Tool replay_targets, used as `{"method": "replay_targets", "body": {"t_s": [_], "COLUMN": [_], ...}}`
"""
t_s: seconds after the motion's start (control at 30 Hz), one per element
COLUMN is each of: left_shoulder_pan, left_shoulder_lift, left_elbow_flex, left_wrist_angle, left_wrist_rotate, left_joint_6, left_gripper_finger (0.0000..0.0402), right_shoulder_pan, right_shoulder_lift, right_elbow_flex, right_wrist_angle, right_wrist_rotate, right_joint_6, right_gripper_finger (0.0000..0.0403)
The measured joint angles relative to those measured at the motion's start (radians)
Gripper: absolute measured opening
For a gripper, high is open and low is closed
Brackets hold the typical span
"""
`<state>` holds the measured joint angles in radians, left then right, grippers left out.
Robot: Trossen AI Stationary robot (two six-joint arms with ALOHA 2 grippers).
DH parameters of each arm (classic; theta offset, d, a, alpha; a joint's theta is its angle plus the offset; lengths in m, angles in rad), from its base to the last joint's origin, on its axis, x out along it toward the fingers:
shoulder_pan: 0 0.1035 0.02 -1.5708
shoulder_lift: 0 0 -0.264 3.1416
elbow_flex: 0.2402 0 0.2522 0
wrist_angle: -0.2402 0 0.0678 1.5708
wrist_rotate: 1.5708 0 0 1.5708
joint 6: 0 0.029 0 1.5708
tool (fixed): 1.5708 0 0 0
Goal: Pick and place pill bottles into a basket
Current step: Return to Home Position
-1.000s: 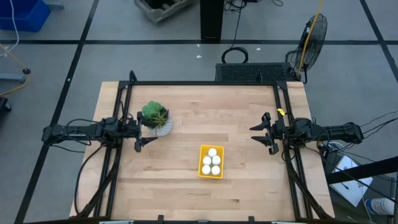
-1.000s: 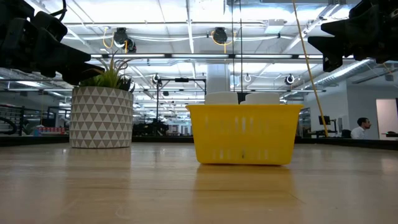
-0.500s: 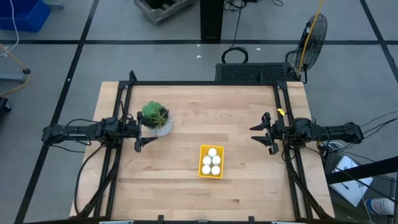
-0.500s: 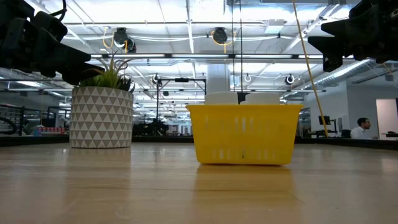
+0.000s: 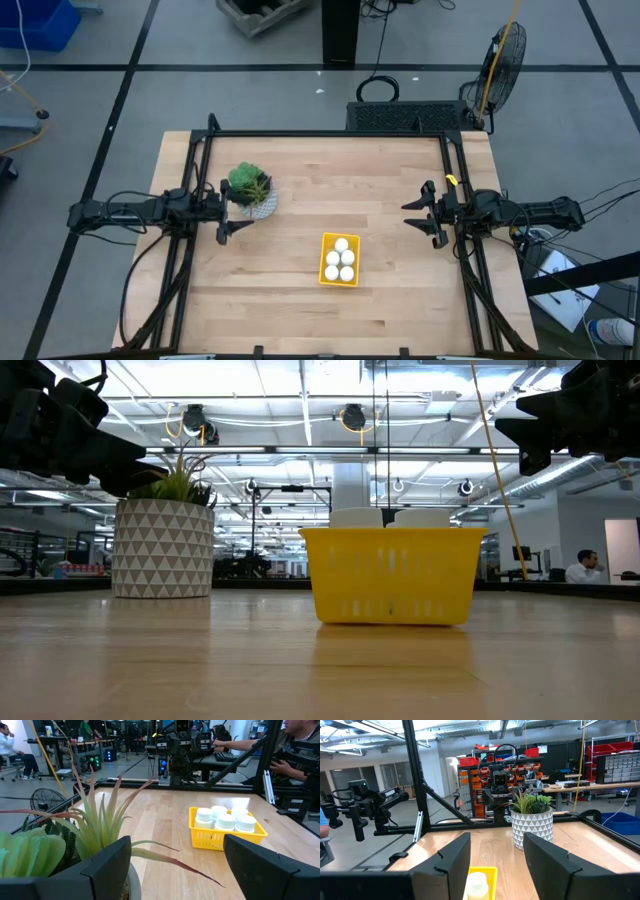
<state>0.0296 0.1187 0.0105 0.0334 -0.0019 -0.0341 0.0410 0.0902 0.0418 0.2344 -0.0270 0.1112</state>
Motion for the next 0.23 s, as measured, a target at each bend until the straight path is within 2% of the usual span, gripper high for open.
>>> {"method": "replay_targets", "body": {"t_s": [0.23], "left_shoulder_pan": [0.000], "left_shoulder_lift": [0.000], "left_elbow_flex": [0.000], "left_wrist_angle": [0.000], "left_wrist_rotate": [0.000], "left_joint_6": [0.000], "left_gripper_finger": [0.0324], "right_shoulder_pan": [0.000], "right_shoulder_lift": [0.000], "right_elbow_flex": [0.000], "right_wrist_angle": [0.000], "right_wrist_rotate": [0.000], "right_joint_6": [0.000], "right_gripper_finger": [0.0177]}}
